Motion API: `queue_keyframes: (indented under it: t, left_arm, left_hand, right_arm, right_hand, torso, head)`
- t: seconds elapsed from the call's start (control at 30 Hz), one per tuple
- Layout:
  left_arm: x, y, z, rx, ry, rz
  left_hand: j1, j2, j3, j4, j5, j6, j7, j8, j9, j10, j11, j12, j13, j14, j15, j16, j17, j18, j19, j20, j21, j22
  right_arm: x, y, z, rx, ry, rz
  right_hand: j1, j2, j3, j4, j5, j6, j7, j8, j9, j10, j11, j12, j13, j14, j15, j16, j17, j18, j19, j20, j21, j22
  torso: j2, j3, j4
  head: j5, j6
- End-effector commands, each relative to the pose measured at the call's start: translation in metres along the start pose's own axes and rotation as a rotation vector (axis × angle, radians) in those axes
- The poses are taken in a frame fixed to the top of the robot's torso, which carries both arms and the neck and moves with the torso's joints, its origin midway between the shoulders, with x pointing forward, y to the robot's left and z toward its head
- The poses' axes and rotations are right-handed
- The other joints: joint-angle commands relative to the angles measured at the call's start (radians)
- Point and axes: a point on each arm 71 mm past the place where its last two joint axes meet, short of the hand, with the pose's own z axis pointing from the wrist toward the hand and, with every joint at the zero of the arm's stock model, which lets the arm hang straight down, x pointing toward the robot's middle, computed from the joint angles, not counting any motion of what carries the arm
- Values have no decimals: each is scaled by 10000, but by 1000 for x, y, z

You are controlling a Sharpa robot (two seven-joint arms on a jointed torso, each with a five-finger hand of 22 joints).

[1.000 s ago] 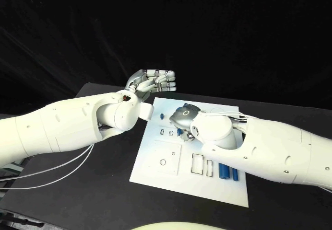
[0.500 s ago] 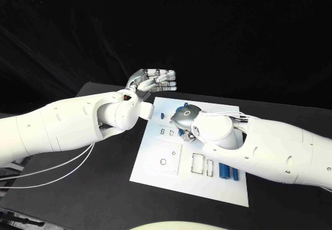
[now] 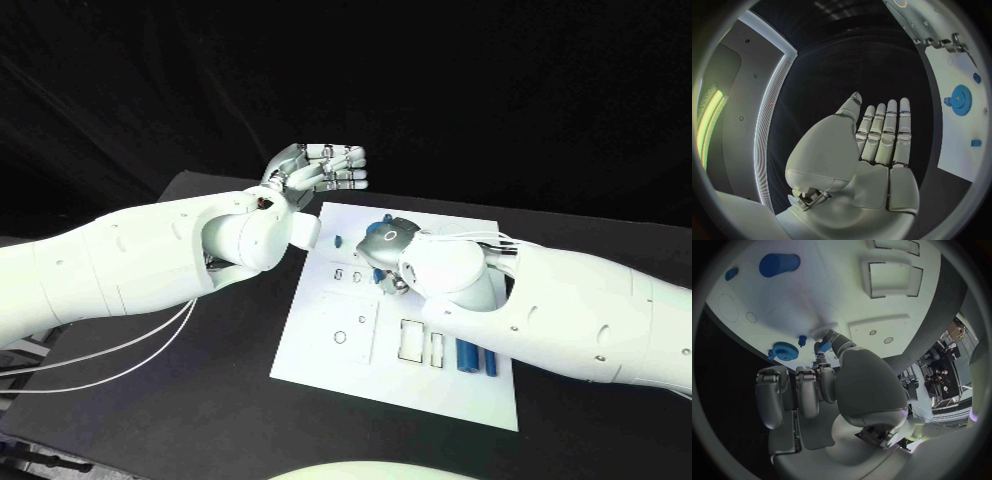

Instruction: Assemble the parts on the task board

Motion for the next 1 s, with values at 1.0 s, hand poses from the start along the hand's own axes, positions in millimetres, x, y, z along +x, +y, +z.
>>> queue_keyframes:
  t: [1.0]
  left_arm:
    - [3, -1, 0, 48, 197, -97]
  left_hand:
    - [-80, -29, 26, -19, -1, 67, 28, -62, -2, 8, 31, -42, 1, 99, 1, -34, 4, 40, -56, 36, 44, -8]
  right_arm:
    - [2, -1, 0, 79, 66, -184]
  right_hand:
    - [-256, -172, -29, 36, 0, -115, 30, -82, -20, -31, -30, -82, 1257, 1026, -78, 36, 2633, -68, 1062, -103, 44, 2629]
  torso:
    - [-7, -12, 14]
  head:
    - [-11, -55]
